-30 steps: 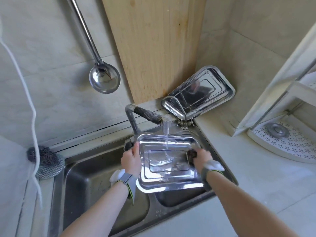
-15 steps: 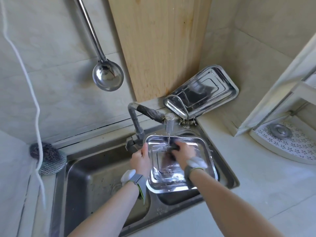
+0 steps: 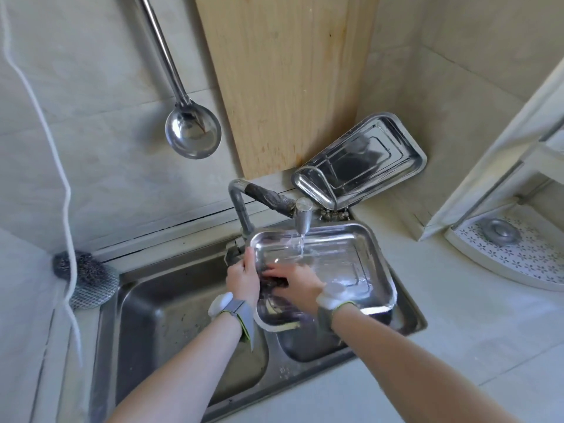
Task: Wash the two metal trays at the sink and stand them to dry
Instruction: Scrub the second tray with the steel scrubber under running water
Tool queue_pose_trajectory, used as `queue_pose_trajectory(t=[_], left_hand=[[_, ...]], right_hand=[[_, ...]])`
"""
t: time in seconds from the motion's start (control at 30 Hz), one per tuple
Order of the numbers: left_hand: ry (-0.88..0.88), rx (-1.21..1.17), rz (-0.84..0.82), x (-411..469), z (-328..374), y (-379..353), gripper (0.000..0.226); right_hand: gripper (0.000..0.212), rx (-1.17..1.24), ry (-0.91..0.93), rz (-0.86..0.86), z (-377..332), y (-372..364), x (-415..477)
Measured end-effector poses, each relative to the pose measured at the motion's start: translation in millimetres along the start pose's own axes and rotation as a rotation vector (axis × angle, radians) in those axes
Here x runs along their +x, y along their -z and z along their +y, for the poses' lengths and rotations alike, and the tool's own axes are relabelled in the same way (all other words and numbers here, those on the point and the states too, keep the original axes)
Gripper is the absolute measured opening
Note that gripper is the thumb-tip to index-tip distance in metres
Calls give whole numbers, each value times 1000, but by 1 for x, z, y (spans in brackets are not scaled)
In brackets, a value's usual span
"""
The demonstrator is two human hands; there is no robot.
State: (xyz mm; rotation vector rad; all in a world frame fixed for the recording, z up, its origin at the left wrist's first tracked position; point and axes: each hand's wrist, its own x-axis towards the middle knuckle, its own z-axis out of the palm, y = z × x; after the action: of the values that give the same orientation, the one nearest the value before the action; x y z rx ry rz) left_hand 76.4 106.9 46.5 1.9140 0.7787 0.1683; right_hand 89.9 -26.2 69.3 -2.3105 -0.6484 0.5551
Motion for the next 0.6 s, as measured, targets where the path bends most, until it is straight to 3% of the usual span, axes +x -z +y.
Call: queue_pose_trajectory(t=[0.07,0.17,0.23,0.33,0.37,0.5,0.6], left_hand=[[4,-26,-2,3,-5,6,60],[-23,-11,-49,-6,-7,4,59],[-26,-33,-51,-10,-1,-4,60],[-17,-13,-52,-3,-1,-5,61],[2,-45,-38,0,-2,-3,60],[-22,-27,-47,-2,-7,0,61],[-74,41,-81,-5,2,-4,61]], right_hand=[[42,-53,-166,-8,35,19,-14],[45,-153,-577,186,71,42,-15],[44,-70,-400,257,45,30,7],[40,-37,16,59,8,-8,15],[41,-68,53,21,12,-5,12],[52,-238,-202,-6,44,22,10],[50,-293,71,-4,18,9,19]])
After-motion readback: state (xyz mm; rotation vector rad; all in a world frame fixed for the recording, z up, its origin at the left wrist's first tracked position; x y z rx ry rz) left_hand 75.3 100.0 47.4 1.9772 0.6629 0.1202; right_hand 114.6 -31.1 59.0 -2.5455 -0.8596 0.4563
